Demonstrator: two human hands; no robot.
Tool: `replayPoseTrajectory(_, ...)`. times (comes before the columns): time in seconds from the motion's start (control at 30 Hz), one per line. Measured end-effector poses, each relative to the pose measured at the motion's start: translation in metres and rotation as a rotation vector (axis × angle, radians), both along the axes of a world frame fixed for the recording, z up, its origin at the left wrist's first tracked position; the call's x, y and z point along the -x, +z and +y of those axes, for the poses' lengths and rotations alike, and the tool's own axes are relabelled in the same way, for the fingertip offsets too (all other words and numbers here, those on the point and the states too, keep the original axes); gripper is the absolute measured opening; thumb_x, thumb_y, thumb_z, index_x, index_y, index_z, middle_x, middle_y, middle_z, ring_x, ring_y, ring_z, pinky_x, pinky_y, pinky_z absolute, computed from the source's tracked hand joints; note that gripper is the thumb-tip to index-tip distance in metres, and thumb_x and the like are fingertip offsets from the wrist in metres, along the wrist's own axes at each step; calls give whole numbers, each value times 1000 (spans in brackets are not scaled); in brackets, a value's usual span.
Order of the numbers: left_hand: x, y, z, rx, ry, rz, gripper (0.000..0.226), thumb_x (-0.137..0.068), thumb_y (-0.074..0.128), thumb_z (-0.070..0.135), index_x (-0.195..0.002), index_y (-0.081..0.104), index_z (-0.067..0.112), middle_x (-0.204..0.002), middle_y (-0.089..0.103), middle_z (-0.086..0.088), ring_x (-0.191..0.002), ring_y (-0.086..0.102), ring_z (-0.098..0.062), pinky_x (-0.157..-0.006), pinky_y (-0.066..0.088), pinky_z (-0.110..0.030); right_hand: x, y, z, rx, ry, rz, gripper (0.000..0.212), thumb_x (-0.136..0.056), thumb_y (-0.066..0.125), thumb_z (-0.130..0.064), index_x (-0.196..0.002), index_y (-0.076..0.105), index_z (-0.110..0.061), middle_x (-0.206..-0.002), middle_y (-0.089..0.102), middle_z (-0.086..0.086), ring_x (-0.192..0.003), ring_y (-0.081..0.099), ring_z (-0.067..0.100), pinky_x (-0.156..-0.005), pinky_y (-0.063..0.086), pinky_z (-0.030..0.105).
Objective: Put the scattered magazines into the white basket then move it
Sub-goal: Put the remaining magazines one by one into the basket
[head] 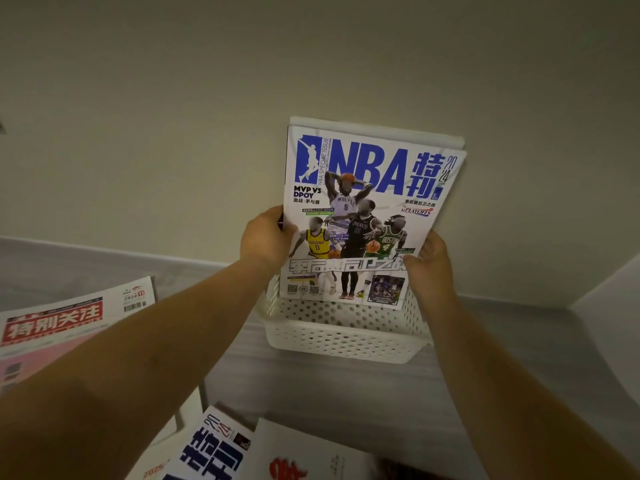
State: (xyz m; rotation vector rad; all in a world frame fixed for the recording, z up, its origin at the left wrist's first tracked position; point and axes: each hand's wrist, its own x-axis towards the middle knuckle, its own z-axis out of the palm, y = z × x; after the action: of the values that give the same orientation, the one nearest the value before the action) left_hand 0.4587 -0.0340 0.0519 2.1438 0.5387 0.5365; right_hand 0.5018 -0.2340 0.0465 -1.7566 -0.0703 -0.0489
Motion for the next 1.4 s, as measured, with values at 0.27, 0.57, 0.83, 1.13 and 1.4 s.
replayPoseTrajectory(0.27,15,0,8,9,-88,128,33,-85,51,11,-117,55,10,-116,65,-14,-104,59,-29,-80,42,-28,15,1,-11,98,36,23,55,-85,47,6,-134,31,-13,-138,44,9,-103,38,6,-78,35,16)
replayPoseTrajectory(0.57,17,-5,3,-240,-76,291,22,-87,44,17,-101,58,6,-104,65,-18,-88,58,-34,-68,43,-35,24,-2,-11,267,125,64,51,-86,44,6,-133,32,-8,-138,45,13,-104,40,10,-82,31,22)
replayPoseTrajectory(0.83,5,-13,9,-418,-43,279,21,-88,41,12,-99,57,5,-100,65,-17,-78,53,-30,-64,38,-33,1,-4,0,140,26,92,53,-84,44,10,-130,33,-12,-129,52,13,-107,52,19,-83,45,34)
replayPoseTrajectory(1.13,4,-17,8,-381,-29,215,26,-88,42,14,-111,54,9,-110,64,-16,-93,58,-35,-66,38,-32,-3,-12,1,199,19,13,62,-84,44,9,-138,21,-12,-136,46,13,-121,48,26,-86,42,30)
replayPoseTrajectory(1.4,112,-24,-1,-135,-154,153,55,-86,53,26,-136,33,17,-143,41,-8,-129,39,-25,-105,32,-36,82,-20,-32,327,-63,-185,67,-85,49,-4,-141,16,-21,-151,22,3,-135,25,17,-101,23,17)
